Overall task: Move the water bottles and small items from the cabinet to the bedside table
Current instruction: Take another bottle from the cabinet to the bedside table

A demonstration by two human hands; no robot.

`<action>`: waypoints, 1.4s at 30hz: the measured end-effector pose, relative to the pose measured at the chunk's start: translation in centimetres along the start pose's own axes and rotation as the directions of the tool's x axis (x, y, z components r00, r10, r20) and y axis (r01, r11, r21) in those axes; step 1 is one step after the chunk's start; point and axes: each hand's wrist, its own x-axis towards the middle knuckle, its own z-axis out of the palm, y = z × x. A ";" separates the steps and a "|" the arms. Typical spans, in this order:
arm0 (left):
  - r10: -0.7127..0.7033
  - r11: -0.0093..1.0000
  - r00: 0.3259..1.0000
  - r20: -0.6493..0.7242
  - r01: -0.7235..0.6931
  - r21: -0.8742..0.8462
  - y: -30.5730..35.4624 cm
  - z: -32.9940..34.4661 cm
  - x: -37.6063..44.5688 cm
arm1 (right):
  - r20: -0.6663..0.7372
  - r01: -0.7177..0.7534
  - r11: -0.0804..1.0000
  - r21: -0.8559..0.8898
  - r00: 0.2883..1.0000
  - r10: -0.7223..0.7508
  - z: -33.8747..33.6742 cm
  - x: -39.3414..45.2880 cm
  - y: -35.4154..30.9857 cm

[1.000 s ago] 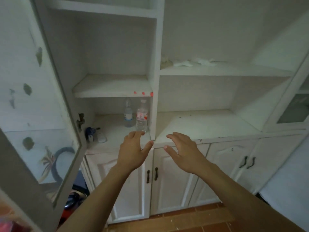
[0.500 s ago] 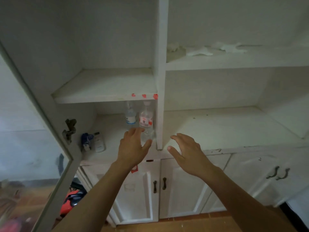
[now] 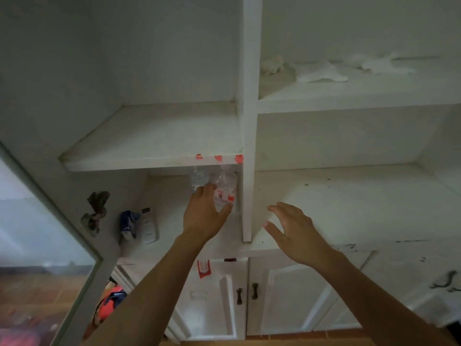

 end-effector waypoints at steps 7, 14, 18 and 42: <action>-0.102 0.985 0.994 -0.031 0.096 -0.146 -0.9 2.1 4.0 | -0.010 -0.080 0.997 0.002 0.997 0.080 -0.5 1.4 0.6; -0.125 0.959 0.987 -0.105 0.093 -0.268 -0.9 4.6 4.4 | -0.001 -0.139 0.990 -0.006 0.990 0.139 0.4 1.3 0.5; -0.130 0.949 0.981 -0.143 0.081 -0.305 -1.4 5.5 4.5 | -0.022 -0.170 0.985 0.003 0.985 0.170 0.6 0.8 0.5; -0.022 0.939 0.978 -0.207 -0.051 -0.341 -2.3 -0.7 -6.8 | 0.068 -0.143 0.901 0.409 0.990 0.126 3.6 -4.7 -4.5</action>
